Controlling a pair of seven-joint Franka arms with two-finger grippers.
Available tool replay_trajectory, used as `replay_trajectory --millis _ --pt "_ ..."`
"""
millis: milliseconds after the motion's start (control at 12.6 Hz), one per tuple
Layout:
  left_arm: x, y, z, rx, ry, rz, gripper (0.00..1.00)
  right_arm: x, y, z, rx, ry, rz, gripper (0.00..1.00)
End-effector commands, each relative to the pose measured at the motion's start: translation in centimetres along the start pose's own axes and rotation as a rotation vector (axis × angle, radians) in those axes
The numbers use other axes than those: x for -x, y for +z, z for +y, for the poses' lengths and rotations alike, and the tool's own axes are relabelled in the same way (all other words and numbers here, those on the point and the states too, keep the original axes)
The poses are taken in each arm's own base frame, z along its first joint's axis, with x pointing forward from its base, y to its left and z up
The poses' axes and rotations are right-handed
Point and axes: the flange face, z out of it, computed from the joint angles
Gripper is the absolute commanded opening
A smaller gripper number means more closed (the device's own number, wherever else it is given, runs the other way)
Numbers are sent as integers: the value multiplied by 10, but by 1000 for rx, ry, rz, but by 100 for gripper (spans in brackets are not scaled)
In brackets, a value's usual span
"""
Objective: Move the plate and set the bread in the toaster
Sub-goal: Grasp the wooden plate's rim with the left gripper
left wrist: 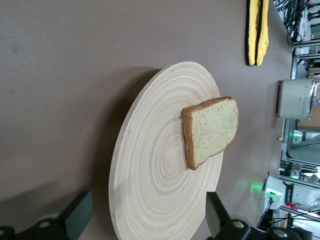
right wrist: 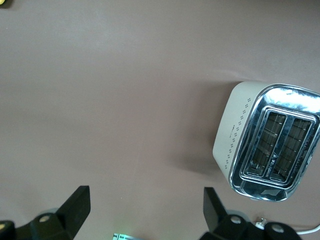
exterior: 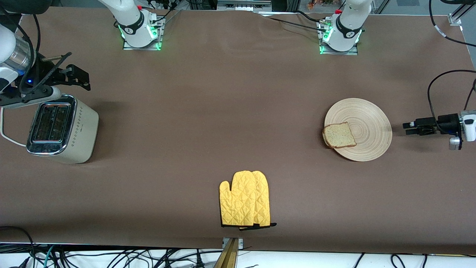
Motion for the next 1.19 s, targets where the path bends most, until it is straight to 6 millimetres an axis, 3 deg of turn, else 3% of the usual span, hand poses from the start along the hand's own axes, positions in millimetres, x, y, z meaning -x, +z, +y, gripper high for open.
replay_trajectory --millis 0,238,476,556,873,1111 --pt "-4 19 -14 62 10 -1 100 0 -2 2 -8 -9 11 100" --pt "-2 42 -30 93 -12 -21 99 0 -2 2 -8 -9 10 100" --pt "0 48 -32 102 -19 -29 36 0 -2 2 -8 -9 10 100" --pt "-1 50 -34 103 -20 -30 19 0 -2 2 -8 -9 10 100" --pt "4 59 -48 98 -35 -48 1 0 -2 2 -8 -9 10 100" --pt "1 56 -46 93 -35 -47 0 0 -2 2 -8 -9 10 100"
